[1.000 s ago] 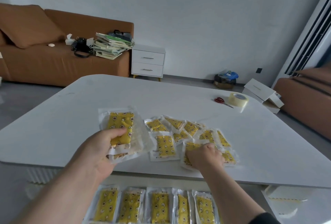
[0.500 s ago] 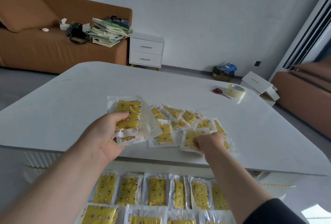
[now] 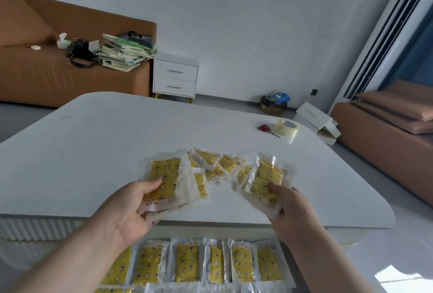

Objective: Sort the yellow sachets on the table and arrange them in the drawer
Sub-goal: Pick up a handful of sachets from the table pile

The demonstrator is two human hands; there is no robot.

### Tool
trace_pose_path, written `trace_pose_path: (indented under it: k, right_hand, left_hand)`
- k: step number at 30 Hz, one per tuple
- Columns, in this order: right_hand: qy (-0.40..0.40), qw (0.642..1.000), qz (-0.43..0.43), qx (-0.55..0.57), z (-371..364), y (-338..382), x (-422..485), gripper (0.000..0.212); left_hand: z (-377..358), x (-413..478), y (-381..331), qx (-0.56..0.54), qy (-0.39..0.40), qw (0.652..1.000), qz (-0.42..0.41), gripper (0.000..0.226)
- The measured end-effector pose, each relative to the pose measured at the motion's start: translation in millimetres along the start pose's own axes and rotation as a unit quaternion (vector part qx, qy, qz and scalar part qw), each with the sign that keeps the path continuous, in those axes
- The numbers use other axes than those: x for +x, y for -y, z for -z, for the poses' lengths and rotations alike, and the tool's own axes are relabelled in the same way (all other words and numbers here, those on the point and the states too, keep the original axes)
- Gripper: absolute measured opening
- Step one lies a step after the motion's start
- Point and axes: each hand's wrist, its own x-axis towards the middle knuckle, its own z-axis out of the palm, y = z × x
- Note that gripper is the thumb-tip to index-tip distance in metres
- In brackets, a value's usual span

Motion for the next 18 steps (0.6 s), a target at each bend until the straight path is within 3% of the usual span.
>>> trace_pose_path:
  k: [4,8,18]
  right_hand:
    - [0.027,0.999,0.012,0.015,5,-3,-32,0.005]
    - [0.062,0.994,-0.023,0.085,10,-9,-49,0.013]
    - [0.126,0.983,-0.051,0.12,28,7,-38,0.028]
  left_hand:
    - [-13,-4,10,0.015,0.028,1.0,-0.002,0.025]
    - [-24,-7,20,0.002,0.054,0.999,0.006,0.051]
    - [-30,-14,46,0.037,0.053,0.998,0.0,0.026]
